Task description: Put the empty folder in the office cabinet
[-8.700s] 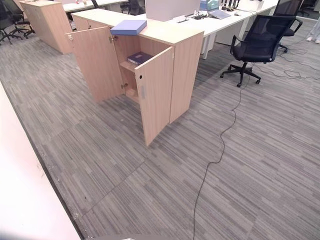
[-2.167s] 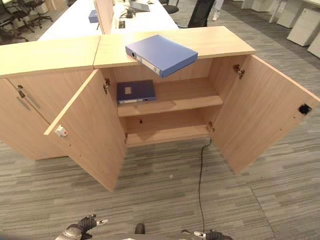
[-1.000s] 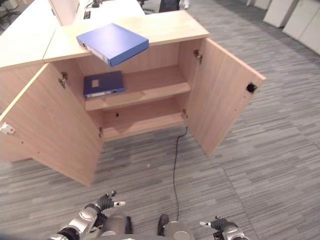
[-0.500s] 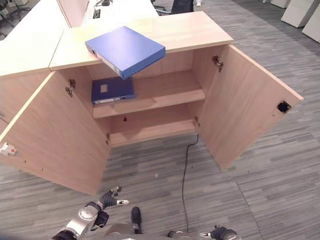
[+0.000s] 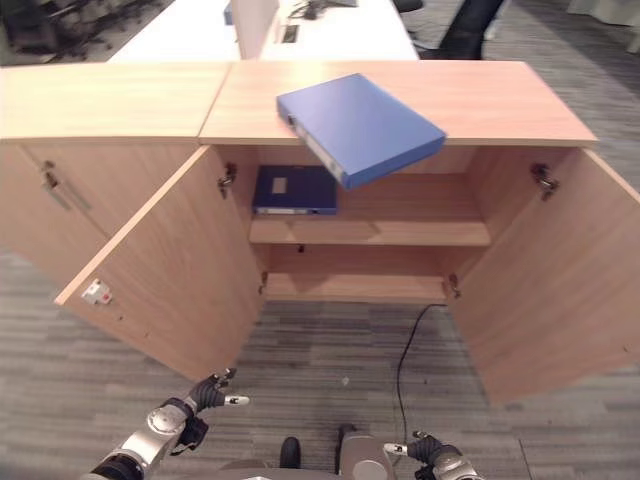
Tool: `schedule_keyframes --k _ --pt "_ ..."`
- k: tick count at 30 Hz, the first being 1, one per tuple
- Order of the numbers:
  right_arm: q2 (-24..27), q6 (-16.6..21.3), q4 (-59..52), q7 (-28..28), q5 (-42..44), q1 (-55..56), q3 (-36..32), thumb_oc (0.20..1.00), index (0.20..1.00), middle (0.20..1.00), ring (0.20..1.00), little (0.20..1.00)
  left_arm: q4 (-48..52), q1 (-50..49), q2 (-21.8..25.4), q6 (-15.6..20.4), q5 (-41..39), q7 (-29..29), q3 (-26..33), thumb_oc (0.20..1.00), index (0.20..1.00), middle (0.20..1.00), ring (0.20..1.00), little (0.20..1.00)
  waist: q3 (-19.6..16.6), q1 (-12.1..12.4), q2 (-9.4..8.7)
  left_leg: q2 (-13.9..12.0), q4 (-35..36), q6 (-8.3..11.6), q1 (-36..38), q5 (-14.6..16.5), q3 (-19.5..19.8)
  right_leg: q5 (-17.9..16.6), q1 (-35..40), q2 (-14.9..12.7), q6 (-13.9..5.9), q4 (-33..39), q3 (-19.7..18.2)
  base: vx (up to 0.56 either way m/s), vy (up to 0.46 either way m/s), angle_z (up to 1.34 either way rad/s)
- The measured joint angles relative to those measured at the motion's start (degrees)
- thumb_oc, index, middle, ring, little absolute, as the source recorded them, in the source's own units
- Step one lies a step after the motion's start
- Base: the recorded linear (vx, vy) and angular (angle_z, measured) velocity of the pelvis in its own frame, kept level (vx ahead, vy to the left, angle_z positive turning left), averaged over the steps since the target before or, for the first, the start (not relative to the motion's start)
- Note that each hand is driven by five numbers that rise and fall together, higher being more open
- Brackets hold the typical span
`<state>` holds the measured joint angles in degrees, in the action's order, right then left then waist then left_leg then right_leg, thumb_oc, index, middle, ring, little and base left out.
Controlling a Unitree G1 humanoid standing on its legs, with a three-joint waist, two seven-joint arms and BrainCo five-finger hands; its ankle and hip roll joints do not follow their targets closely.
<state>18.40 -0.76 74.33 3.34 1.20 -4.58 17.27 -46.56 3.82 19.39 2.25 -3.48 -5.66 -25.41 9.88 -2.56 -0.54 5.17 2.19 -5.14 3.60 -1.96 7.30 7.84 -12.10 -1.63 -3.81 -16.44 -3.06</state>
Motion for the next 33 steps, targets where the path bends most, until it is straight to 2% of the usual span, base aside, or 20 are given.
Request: schedule_keyframes --k 1,3,4,5,8,9,10,14,16,17,19,20,23,24,25,26,28,30,32,33 --pt "-0.2 -0.2 0.4 0.1 0.0 0.4 0.0 1.0 1.0 1.0 1.0 1.0 0.8 -0.7 0.1 0.0 0.0 0.0 -0.3 1.0 1.0 1.0 1.0 1.0 0.2 0.2 -0.55 0.3 -0.1 0.47 0.8 0.5 0.8 -2.9 0.3 -0.7 -0.01 1.3 1.0 0.12 -0.11 0.59" --pt "-0.3 -0.7 0.5 0.1 0.0 0.6 0.0 1.0 1.0 1.0 1.0 1.0 1.4 -1.7 -0.4 -0.3 0.0 0.0 -0.3 1.0 1.0 1.0 1.0 1.0 0.1 -0.1 -0.19 -0.4 -0.5 1.79 0.9 2.2 2.5 -7.1 2.5 -0.7 1.57 4.0 4.0 0.21 -0.214 0.38" --pt "-0.2 -0.8 0.6 0.1 0.0 0.7 0.0 1.0 1.0 1.0 1.0 1.0 1.6 -1.8 -0.8 -0.4 0.0 0.0 -0.2 1.0 1.0 1.0 1.0 1.0 0.1 0.1 0.1 -1.3 -1.1 1.99 0.9 2.7 2.7 -7.0 2.8 0.0 2.22 4.4 4.5 0.26 -0.311 0.28" --pt "-0.3 -1.0 0.6 0.2 0.0 0.7 0.0 1.0 1.0 1.0 1.0 1.0 1.8 -1.9 -1.0 -0.4 0.0 0.0 -0.2 1.0 1.0 1.0 1.0 1.0 -0.2 0.1 0.71 -2.5 -1.8 3.47 0.9 3.4 2.7 -7.2 3.9 0.9 2.48 5.6 5.5 0.12 -0.153 0.13" --pt "-0.1 -1.1 0.2 0.1 0.0 0.1 0.0 1.0 1.0 1.0 1.0 1.0 2.2 -1.1 -1.3 -0.4 0.0 -0.2 -0.2 1.0 1.0 1.0 1.0 1.0 -0.3 -0.1 0.34 -4.6 -4.3 5.13 1.2 4.6 2.2 -6.8 6.5 2.8 4.65 7.6 7.6 0.19 -0.3 0.25" --pt "-0.2 -1.2 0.2 0.1 0.0 -0.1 0.1 1.0 1.0 1.0 1.0 1.0 2.2 -0.7 -1.3 -0.4 0.0 -0.2 -0.3 1.0 1.0 1.0 1.0 1.0 -0.6 0.0 -0.2 -5.3 -5.4 6.15 1.2 5.4 2.4 -7.0 7.6 3.3 5.0 9.0 8.5 0.08 -0.162 0.27" --pt "-0.2 -1.1 0.1 0.1 0.0 -0.1 0.1 1.0 1.0 1.0 1.0 1.0 2.2 -0.6 -1.3 -0.4 0.0 -0.2 -0.3 1.0 1.0 1.0 1.0 1.0 -0.8 -0.1 -0.82 -5.6 -6.3 6.33 0.8 5.3 2.0 -6.9 8.3 3.7 5.64 9.4 8.8 0.11 -0.248 0.27" --pt "0.0 -1.0 0.0 0.0 0.0 -0.9 0.1 1.0 1.0 1.0 1.0 1.0 2.3 0.2 -1.0 -0.8 0.0 -0.3 -1.7 1.0 1.0 1.0 1.0 1.0 -1.1 0.1 -2.9 -5.0 -13.9 7.38 -2.6 5.6 0.6 -6.5 10.0 3.5 7.22 11.2 10.3 0.03 -0.165 0.22" --pt "0.3 -1.0 -0.1 -0.1 0.0 -0.9 0.3 1.0 1.0 1.0 1.0 1.0 3.3 0.6 -1.1 -1.1 0.1 -0.3 -1.8 1.0 1.0 1.0 1.0 1.0 -0.8 0.8 -3.44 -4.8 -18.8 7.68 -5.4 5.5 -1.8 -6.4 10.7 3.4 8.68 11.0 10.7 0.04 -0.122 0.18" --pt "0.7 -0.8 0.0 -0.3 0.0 -0.9 0.3 1.0 1.0 1.0 1.0 1.0 4.7 1.3 -1.0 -1.4 0.1 -0.3 -2.5 1.0 1.0 1.0 1.0 1.0 -0.6 0.3 -3.58 -4.8 -21.5 7.53 -7.4 6.1 -4.3 -6.2 10.5 2.8 8.88 11.3 11.7 0.05 -0.018 0.34" --pt "0.9 -1.1 0.1 -0.6 -0.1 -0.9 0.4 1.0 1.0 1.0 1.0 1.0 8.0 1.5 -0.7 -1.5 0.4 -0.5 -2.8 1.0 1.0 1.0 1.0 1.0 -0.5 -0.1 -3.41 -6.3 -19.3 7.25 -8.3 6.2 -8.6 -5.8 10.6 2.6 9.56 11.9 12.8 0.1 0.0 0.4" --pt "1.0 -1.2 0.1 -0.7 -0.1 -0.8 0.4 1.0 1.0 1.0 1.0 1.0 9.3 2.4 -0.6 -1.6 0.7 -0.8 -3.5 1.0 1.0 1.0 1.0 1.0 -0.2 -0.1 -3.29 -7.1 -16.2 7.58 -8.3 5.8 -8.9 -5.6 10.6 2.6 9.81 11.8 13.0 0.09 0.012 0.25" --pt "1.4 -1.1 0.0 -0.8 -0.2 -2.0 0.4 1.0 1.0 1.0 1.0 1.0 14.7 4.2 0.5 -1.5 1.8 -1.9 -6.3 1.0 1.0 1.0 1.0 1.0 0.6 0.0 -1.88 -8.8 -9.1 8.68 -9.3 3.5 -8.5 -5.7 10.8 2.6 9.72 12.1 12.7 0.1 0.037 0.01" --pt "1.7 -1.1 0.0 -0.8 -0.2 -2.5 0.4 1.0 1.0 1.0 1.0 1.0 17.6 4.7 1.2 -1.5 1.7 -2.6 -7.3 1.0 1.0 1.0 1.0 1.0 1.4 0.1 -1.27 -9.3 -6.1 9.67 -9.5 1.4 -8.9 -5.7 11.5 2.6 9.74 12.6 12.5 0.11 0.075 -0.12" --pt "2.2 -1.1 0.0 -0.8 -0.2 -2.8 0.4 1.0 1.0 1.0 1.0 1.0 20.8 5.1 1.8 -1.5 1.6 -3.0 -7.9 1.0 1.0 1.0 1.0 1.0 1.6 0.1 0.14 -9.8 -3.8 9.94 -10.6 -0.4 -8.8 -5.8 11.9 2.8 9.52 13.2 12.3 0.11 0.076 -0.14" --pt "2.5 -1.1 0.0 -0.7 -0.3 -2.7 0.4 1.0 1.0 1.0 1.0 1.0 23.0 5.1 2.1 -1.3 1.5 -3.3 -7.9 1.0 1.0 1.0 1.0 1.0 2.0 0.2 0.51 -10.2 -3.1 9.89 -10.7 -1.4 -8.8 -5.8 11.9 3.0 9.42 13.3 12.1 0.17 0.085 -0.22" --pt "2.9 -1.2 0.1 -0.6 -0.6 -2.7 0.2 1.0 1.0 1.0 1.0 1.0 27.5 5.0 3.6 -1.0 1.2 -4.2 -8.1 1.0 1.0 1.0 1.0 1.0 1.7 0.2 2.6 -10.4 -0.8 9.28 -10.1 -3.2 -8.5 -5.4 13.5 3.4 8.73 14.0 10.8 0.19 0.082 -0.35" --pt "3.0 -1.2 0.1 -0.4 -0.7 -2.5 0.2 1.0 1.0 1.0 1.0 1.0 30.2 5.1 4.6 -0.8 0.1 -4.5 -8.0 1.0 1.0 1.0 1.0 1.0 1.4 0.1 3.32 -10.5 -0.4 9.32 -8.9 -3.3 -8.6 -5.0 14.7 3.4 8.16 14.1 9.9 0.14 0.065 -0.28" --pt "3.6 -1.2 0.2 -0.1 -0.7 -1.3 0.1 1.0 1.0 1.0 1.0 1.0 34.5 4.9 5.8 -0.3 -1.2 -5.0 -8.0 1.0 1.0 1.0 1.0 1.0 0.2 -0.1 5.23 -10.7 -0.3 8.12 -5.9 -5.5 -8.5 -4.1 16.2 3.7 6.26 13.8 9.4 0.16 0.077 -0.17" --pt "3.4 -1.1 0.1 0.1 -0.7 -0.7 0.1 1.0 1.0 1.0 1.0 1.0 37.8 4.1 6.7 0.0 -1.6 -5.0 -7.1 1.0 1.0 1.0 1.0 1.0 -0.1 0.1 5.06 -10.0 1.0 7.83 -4.4 -5.6 -9.6 -3.6 16.5 3.0 5.23 13.1 8.6 0.1 0.034 -0.19"
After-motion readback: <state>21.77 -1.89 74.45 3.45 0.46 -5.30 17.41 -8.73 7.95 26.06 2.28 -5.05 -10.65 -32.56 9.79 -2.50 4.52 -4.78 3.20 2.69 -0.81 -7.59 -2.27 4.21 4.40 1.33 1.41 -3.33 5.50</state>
